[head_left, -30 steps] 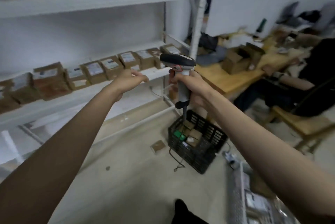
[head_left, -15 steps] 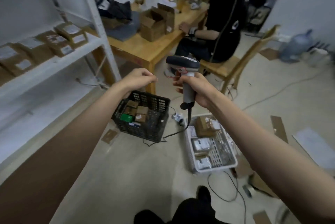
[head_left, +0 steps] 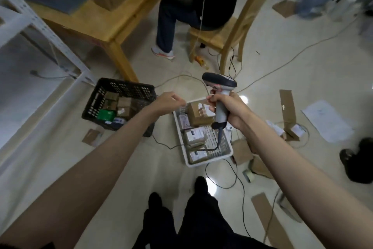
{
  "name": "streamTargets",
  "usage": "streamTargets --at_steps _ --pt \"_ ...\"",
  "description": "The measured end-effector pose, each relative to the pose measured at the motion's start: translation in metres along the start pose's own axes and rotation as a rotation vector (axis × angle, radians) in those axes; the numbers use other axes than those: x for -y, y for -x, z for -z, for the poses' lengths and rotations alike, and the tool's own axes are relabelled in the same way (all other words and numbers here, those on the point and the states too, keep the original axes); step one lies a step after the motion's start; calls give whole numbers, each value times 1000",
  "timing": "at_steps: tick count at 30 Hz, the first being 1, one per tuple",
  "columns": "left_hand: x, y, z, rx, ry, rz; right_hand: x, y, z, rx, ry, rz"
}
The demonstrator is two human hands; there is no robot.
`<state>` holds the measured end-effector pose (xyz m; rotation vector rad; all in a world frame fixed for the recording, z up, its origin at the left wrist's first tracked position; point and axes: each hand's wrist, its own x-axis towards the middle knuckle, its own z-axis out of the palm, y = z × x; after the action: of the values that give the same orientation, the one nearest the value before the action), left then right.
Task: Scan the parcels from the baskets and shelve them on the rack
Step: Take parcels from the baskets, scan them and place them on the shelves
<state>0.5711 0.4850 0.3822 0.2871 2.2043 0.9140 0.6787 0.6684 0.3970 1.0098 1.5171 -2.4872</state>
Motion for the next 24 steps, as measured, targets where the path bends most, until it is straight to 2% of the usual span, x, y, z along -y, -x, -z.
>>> streamTargets --at_steps 6,13,24 --pt "3 -49 -43 123 -24 53 -13 -28 57 -96 -66 -92" --pt "25 -124 -81 186 -60 93 -52 -82 100 -189 -185 -215" --pt "132 -325 -192 261 -12 322 -208 -229 175 -439 -382 -394"
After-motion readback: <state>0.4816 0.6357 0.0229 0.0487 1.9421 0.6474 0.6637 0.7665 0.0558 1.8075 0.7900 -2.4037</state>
